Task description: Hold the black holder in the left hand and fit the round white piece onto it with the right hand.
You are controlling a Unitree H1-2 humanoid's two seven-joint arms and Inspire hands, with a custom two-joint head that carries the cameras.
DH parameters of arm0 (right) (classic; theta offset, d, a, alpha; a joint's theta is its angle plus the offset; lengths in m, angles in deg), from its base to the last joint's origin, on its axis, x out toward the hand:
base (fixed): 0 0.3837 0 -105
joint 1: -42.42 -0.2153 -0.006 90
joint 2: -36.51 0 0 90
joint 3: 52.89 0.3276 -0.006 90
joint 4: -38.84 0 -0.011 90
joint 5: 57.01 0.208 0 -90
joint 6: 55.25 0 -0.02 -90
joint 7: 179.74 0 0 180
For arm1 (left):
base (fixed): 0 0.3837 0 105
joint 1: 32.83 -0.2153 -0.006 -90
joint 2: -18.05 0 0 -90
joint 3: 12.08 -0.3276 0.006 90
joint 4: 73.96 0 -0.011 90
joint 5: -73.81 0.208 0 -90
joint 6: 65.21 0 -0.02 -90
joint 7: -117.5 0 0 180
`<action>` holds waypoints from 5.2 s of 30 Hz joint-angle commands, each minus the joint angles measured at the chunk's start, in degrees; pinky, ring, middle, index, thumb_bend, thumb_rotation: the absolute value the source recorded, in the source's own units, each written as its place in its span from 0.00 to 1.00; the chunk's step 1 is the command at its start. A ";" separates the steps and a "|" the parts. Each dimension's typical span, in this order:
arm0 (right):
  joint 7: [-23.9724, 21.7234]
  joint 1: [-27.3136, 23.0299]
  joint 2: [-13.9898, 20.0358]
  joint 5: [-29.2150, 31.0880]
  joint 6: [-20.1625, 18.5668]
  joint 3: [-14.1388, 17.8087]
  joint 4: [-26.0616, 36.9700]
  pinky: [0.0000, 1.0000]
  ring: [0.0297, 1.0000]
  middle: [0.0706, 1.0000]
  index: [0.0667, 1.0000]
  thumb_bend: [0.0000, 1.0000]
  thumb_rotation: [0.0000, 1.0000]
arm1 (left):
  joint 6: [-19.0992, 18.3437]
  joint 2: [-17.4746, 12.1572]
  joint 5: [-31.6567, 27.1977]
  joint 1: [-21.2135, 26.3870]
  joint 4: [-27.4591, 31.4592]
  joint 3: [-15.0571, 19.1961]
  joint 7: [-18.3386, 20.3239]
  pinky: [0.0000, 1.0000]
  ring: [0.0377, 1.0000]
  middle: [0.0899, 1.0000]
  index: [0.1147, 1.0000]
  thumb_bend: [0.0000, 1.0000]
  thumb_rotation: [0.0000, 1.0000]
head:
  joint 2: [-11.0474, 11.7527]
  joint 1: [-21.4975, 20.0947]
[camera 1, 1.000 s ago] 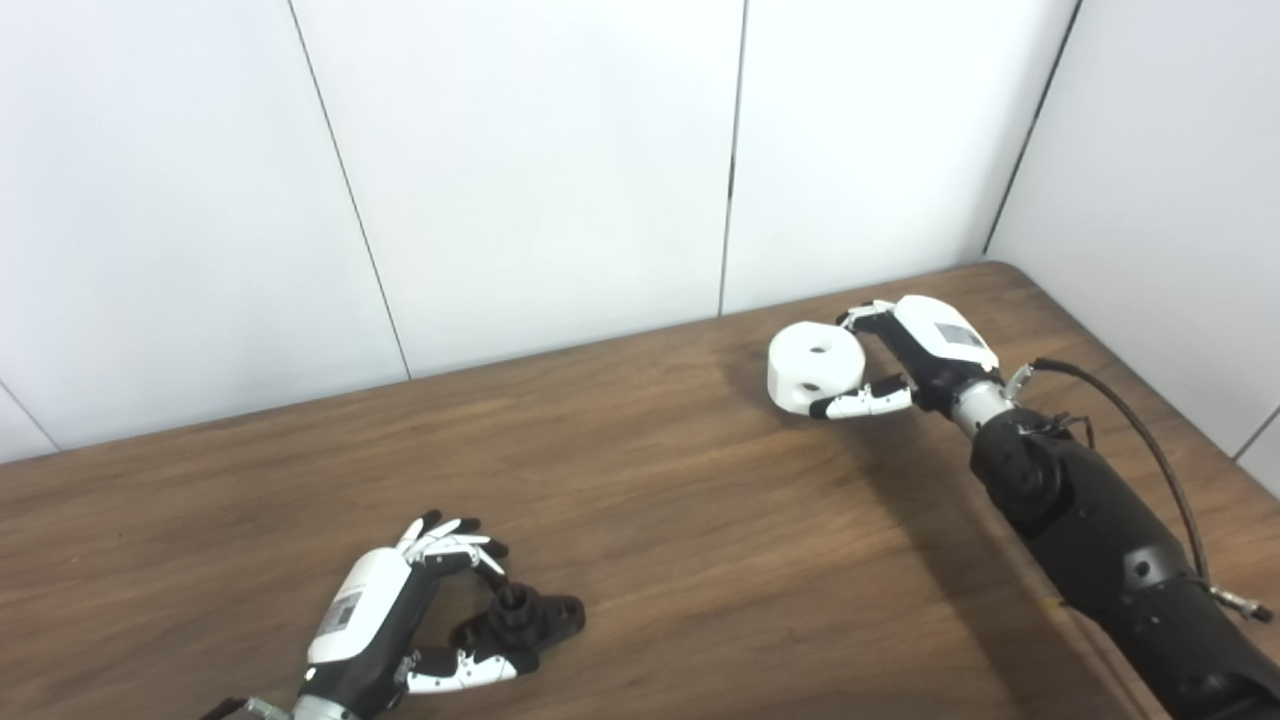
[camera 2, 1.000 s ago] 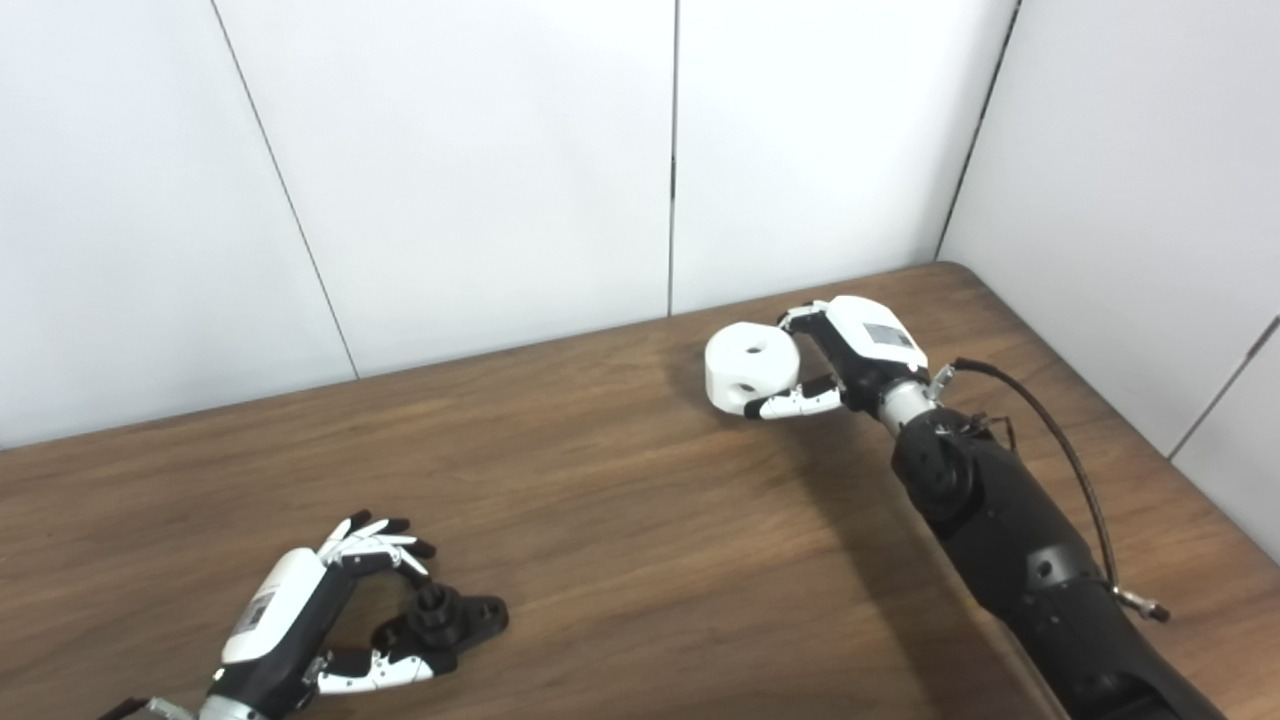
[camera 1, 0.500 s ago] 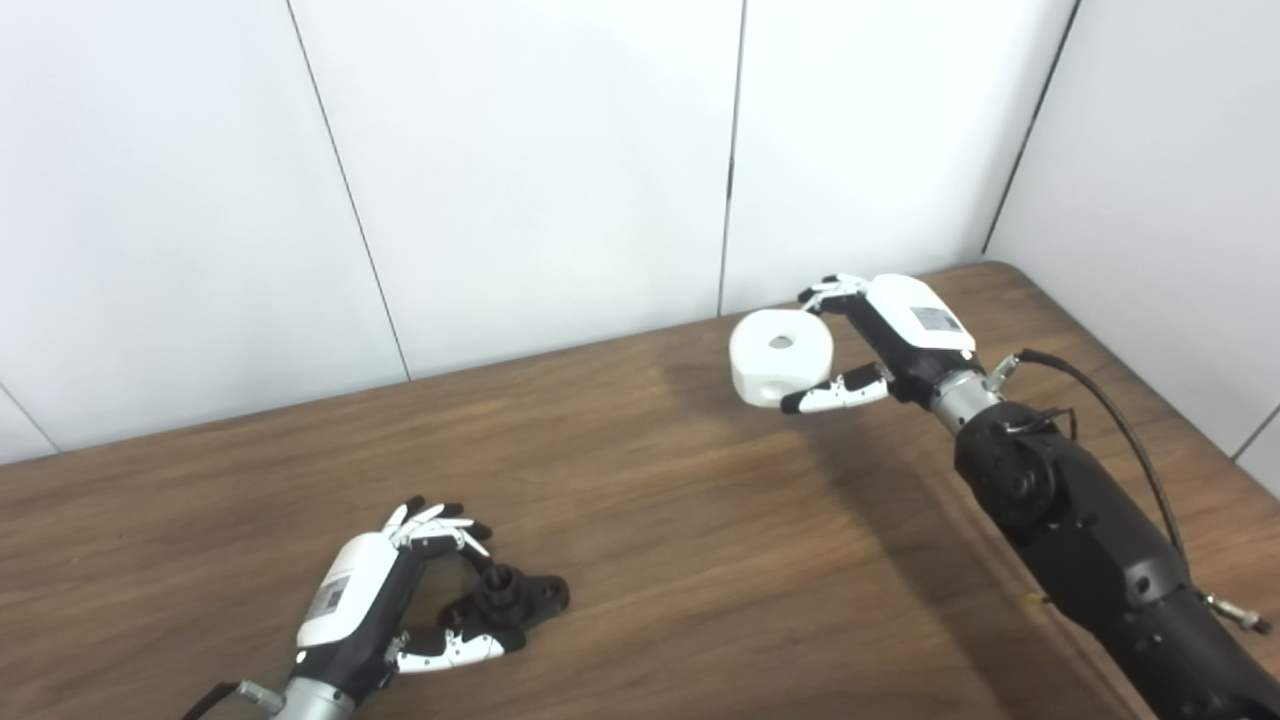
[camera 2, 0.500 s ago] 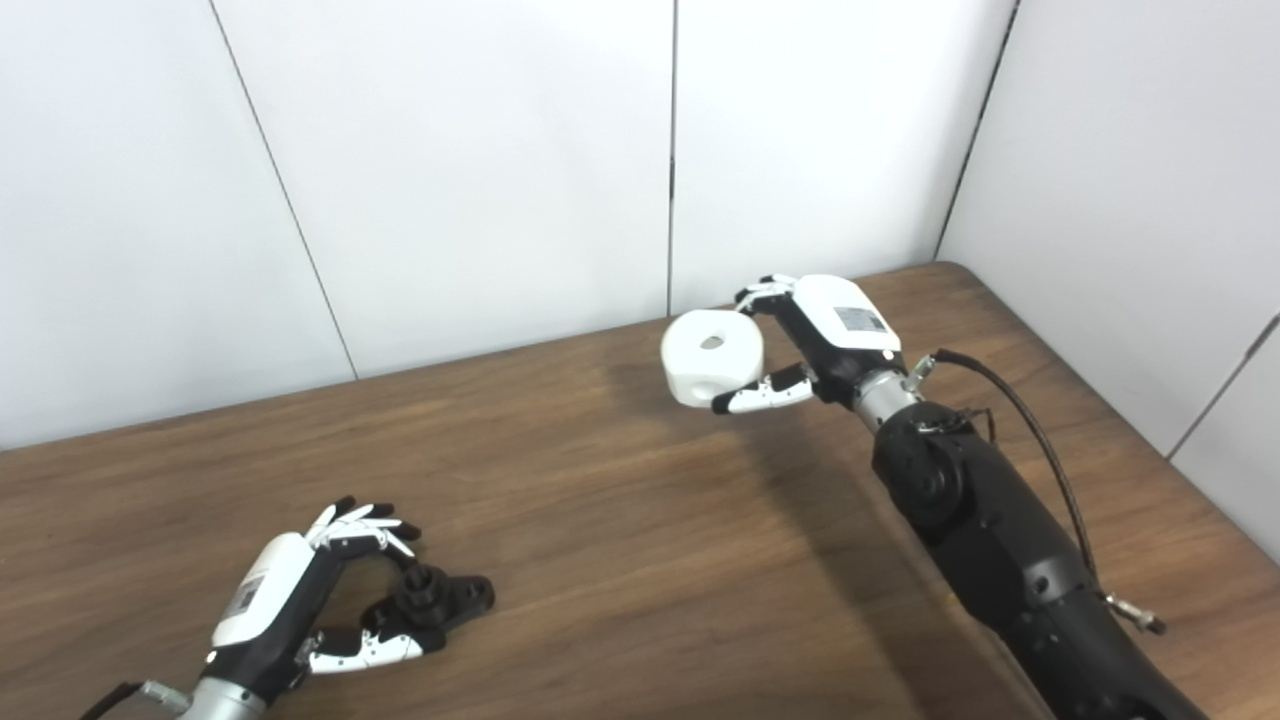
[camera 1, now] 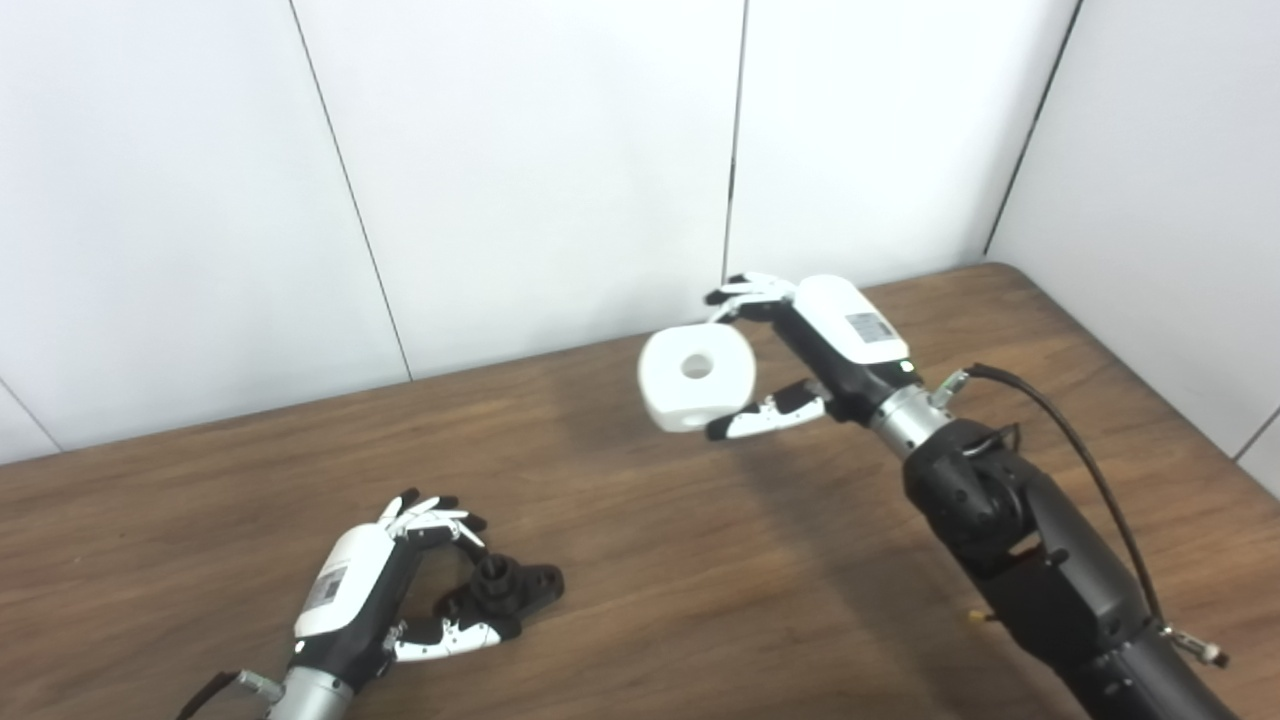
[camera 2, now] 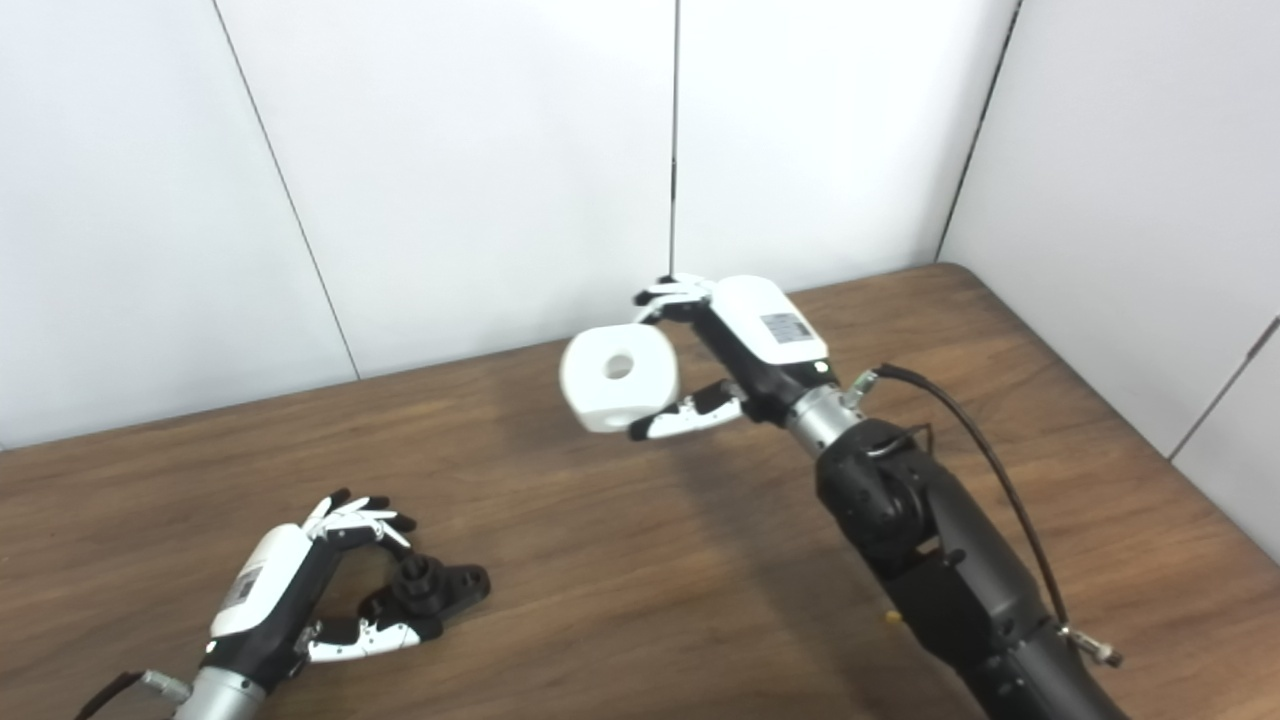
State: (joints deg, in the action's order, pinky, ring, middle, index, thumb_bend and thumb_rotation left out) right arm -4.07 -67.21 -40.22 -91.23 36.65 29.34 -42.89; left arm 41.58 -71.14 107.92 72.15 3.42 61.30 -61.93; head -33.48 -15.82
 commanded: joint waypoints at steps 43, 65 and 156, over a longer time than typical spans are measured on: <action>-3.03 0.85 -13.47 3.27 9.53 -5.29 0.92 0.71 0.89 0.79 0.52 0.46 0.33 | -5.12 5.75 4.38 -0.80 0.51 -3.79 -3.06 1.00 0.88 0.72 0.41 0.52 0.06 | -1.48 13.01; -1.68 3.91 -15.04 4.57 11.20 -3.93 -0.78 0.73 0.90 0.80 0.53 0.43 0.29 | -6.14 6.01 4.01 -1.11 2.21 -4.12 -2.73 1.00 0.88 0.72 0.41 0.52 0.06 | -2.37 14.22; -5.75 3.51 -12.19 6.93 9.69 -3.96 -5.74 0.74 0.90 0.80 0.53 0.47 0.29 | -11.08 6.70 4.28 -2.04 9.91 -3.55 0.57 1.00 0.89 0.73 0.41 0.52 0.07 | -8.23 14.34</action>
State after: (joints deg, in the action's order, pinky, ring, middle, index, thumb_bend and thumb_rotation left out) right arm -9.81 -62.58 -52.83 -84.36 45.11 25.78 -49.77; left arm 30.20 -64.92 112.08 68.81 11.62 57.63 -60.59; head -41.66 -1.41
